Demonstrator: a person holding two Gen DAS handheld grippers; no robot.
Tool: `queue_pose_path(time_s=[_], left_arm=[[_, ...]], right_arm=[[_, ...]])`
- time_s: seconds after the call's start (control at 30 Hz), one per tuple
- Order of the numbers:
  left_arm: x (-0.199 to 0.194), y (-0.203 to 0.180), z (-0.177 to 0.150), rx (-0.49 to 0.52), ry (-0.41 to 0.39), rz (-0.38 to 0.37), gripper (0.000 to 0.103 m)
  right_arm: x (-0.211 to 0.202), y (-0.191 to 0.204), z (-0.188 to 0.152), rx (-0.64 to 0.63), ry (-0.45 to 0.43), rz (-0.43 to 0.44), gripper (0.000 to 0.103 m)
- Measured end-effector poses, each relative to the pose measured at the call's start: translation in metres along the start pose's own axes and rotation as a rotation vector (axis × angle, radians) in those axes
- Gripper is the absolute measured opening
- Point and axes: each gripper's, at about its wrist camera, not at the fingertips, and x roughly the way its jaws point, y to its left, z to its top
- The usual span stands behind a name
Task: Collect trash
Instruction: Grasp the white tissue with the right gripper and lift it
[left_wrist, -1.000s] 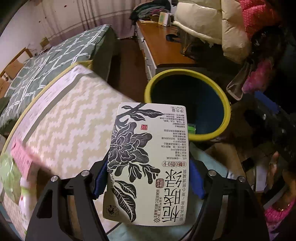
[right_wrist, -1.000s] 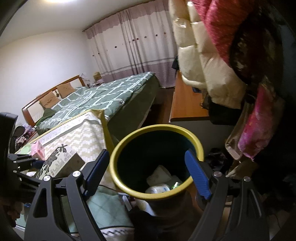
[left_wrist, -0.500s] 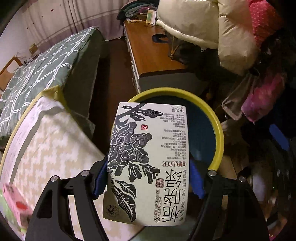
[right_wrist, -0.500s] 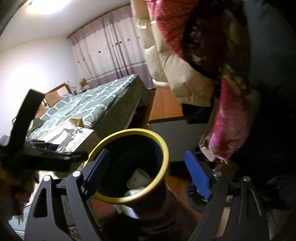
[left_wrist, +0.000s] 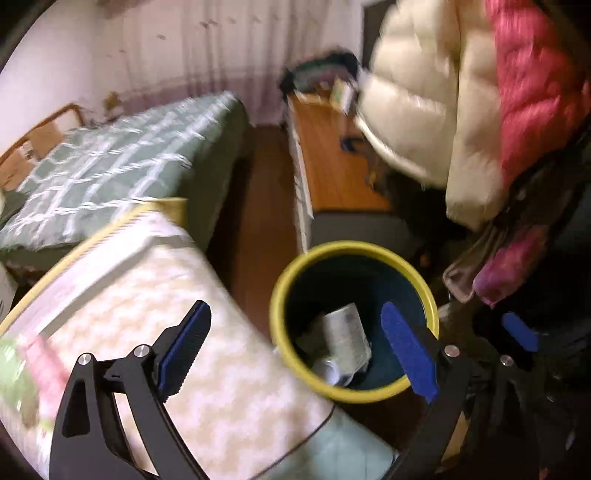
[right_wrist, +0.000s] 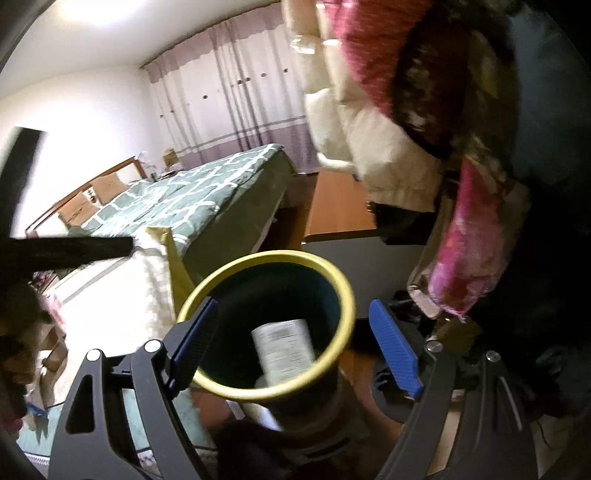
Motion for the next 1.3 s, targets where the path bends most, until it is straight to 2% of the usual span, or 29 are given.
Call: queue_pose_path(time_s=[0.17, 0.33, 0.47, 0.6, 0.73, 0.9, 1.0, 1.2, 1.23, 1.27, 1.3], left_arm=[[-0.098, 0.066, -0.046, -0.133, -0.144, 0.095, 0.097], [-0.188, 0.139, -0.112, -0.271, -0.24, 0.282, 0.098], [-0.239, 0.18, -0.164, -0.368, -0.286, 0.421, 0.098], [-0.271, 0.211, -0.211, -0.457, -0.306, 0.482, 0.098], [-0.281, 0.226, -0.239, -0.489, -0.292, 0.485, 0.098], [-0.275, 0.229, -0.255, -0.5, -0.279, 0.462, 0.098], [-0.271, 0.23, -0.26, -0.509, -0.278, 0.448, 0.098], [-0.261, 0.237, -0.262, -0.522, -0.264, 0.426, 0.098], [-0.26, 0.237, -0.262, -0.519, -0.263, 0.423, 0.098], [-0.26, 0.237, -0.262, -0.517, -0.263, 0.42, 0.098], [-0.259, 0.238, -0.261, -0.515, -0.262, 0.418, 0.098]], right_arm=[[-0.002, 0.041, -0.005, -0.064, 0.014, 0.081, 0.079], [-0.002, 0.096, -0.015, -0.143, 0.052, 0.187, 0.079], [-0.005, 0.142, -0.026, -0.213, 0.08, 0.273, 0.079], [-0.016, 0.197, -0.041, -0.287, 0.101, 0.374, 0.079], [-0.026, 0.25, -0.059, -0.359, 0.143, 0.487, 0.079], [-0.033, 0.299, -0.084, -0.475, 0.185, 0.548, 0.054], [-0.038, 0.317, -0.094, -0.548, 0.179, 0.547, 0.05], [-0.015, 0.336, -0.099, -0.606, 0.216, 0.468, 0.048], [-0.011, 0.338, -0.102, -0.614, 0.226, 0.459, 0.045], [-0.007, 0.339, -0.103, -0.618, 0.234, 0.456, 0.032], [-0.004, 0.339, -0.104, -0.619, 0.248, 0.455, 0.024]])
